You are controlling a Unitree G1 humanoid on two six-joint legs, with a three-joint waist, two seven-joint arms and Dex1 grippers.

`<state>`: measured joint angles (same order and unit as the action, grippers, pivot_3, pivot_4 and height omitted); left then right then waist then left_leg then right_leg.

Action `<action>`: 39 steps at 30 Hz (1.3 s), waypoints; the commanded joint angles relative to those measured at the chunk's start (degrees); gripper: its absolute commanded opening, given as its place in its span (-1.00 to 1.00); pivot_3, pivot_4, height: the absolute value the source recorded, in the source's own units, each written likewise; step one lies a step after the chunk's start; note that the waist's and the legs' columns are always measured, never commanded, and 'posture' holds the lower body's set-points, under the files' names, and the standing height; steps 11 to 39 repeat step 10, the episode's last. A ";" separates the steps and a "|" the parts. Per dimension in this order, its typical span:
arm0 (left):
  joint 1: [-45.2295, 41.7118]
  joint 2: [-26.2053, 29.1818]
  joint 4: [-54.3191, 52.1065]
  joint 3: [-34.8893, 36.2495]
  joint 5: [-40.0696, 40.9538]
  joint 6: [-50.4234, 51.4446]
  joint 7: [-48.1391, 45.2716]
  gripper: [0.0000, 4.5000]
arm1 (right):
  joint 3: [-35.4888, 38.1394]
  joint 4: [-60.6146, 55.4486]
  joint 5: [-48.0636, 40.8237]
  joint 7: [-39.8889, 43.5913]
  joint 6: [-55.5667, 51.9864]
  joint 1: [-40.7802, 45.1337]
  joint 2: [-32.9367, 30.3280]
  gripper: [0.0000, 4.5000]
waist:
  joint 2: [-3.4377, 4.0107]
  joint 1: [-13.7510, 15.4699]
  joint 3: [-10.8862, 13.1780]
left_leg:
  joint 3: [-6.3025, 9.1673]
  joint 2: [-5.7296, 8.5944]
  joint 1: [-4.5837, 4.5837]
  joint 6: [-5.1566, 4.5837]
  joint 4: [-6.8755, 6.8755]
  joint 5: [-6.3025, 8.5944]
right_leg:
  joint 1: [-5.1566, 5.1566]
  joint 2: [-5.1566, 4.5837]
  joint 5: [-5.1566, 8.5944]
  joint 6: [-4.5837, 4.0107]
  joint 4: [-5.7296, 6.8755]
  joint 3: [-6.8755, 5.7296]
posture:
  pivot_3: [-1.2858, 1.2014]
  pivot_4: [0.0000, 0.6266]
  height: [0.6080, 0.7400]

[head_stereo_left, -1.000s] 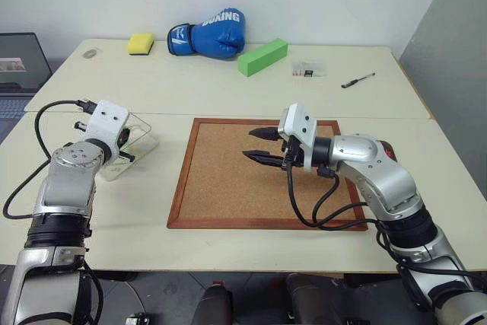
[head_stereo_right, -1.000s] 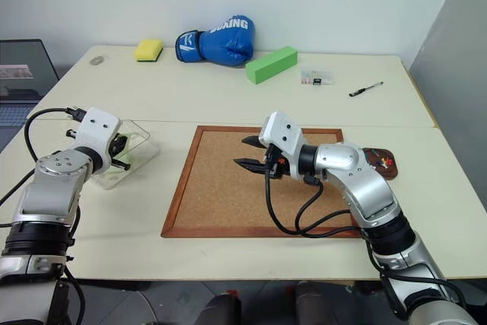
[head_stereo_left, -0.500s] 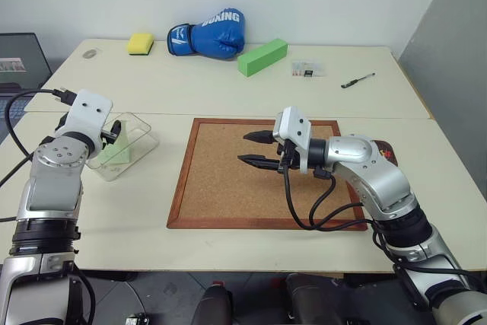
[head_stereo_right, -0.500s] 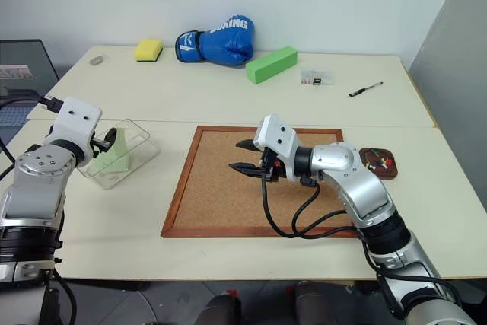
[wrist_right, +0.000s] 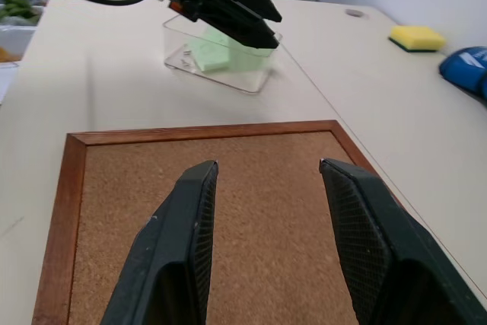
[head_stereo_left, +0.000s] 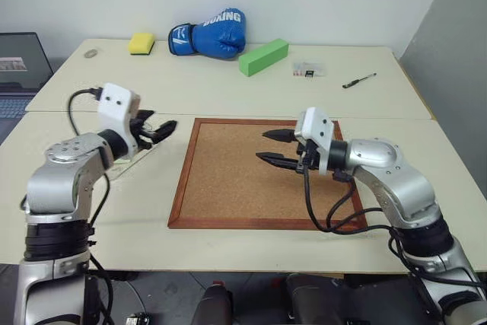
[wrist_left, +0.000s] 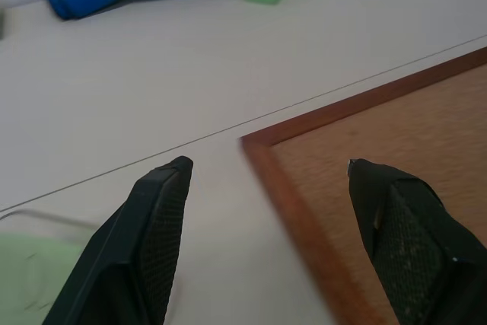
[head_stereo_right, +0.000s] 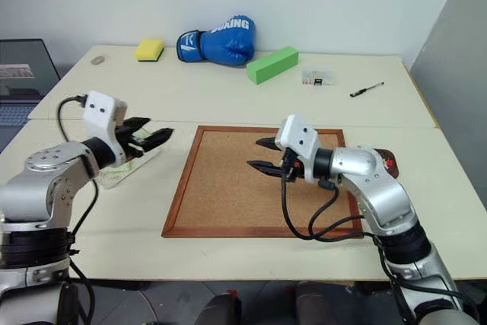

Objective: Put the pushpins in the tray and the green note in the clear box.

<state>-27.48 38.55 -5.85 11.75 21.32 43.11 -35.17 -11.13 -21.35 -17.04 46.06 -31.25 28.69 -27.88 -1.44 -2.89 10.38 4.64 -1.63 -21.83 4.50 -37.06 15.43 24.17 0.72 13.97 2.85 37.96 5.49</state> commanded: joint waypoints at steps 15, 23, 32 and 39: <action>2.43 -4.49 -4.24 -7.66 5.42 -3.07 -9.61 0.54 | 12.73 -8.71 3.24 -14.17 3.93 -21.28 -0.31 0.01 | -0.01 -0.36 0.01 | -0.06 -0.01 0.06 0.00 -0.04 0.00 | -0.02 0.04 0.01 0.02 0.04 0.08 | 0.03 -0.52 1.00; 2.43 -4.49 -4.24 -7.66 5.42 -3.07 -9.61 0.54 | 12.73 -8.71 3.24 -14.17 3.93 -21.28 -0.31 0.01 | -0.01 -0.36 0.01 | -0.06 -0.01 0.06 0.00 -0.04 0.00 | -0.02 0.04 0.01 0.02 0.04 0.08 | 0.03 -0.52 1.00; 2.43 -4.49 -4.24 -7.66 5.42 -3.07 -9.61 0.54 | 12.73 -8.71 3.24 -14.17 3.93 -21.28 -0.31 0.01 | -0.01 -0.36 0.01 | -0.06 -0.01 0.06 0.00 -0.04 0.00 | -0.02 0.04 0.01 0.02 0.04 0.08 | 0.03 -0.52 1.00; 2.43 -4.49 -4.24 -7.66 5.42 -3.07 -9.61 0.54 | 12.73 -8.71 3.24 -14.17 3.93 -21.28 -0.31 0.01 | -0.01 -0.36 0.01 | -0.06 -0.01 0.06 0.00 -0.04 0.00 | -0.02 0.04 0.01 0.02 0.04 0.08 | 0.03 -0.52 1.00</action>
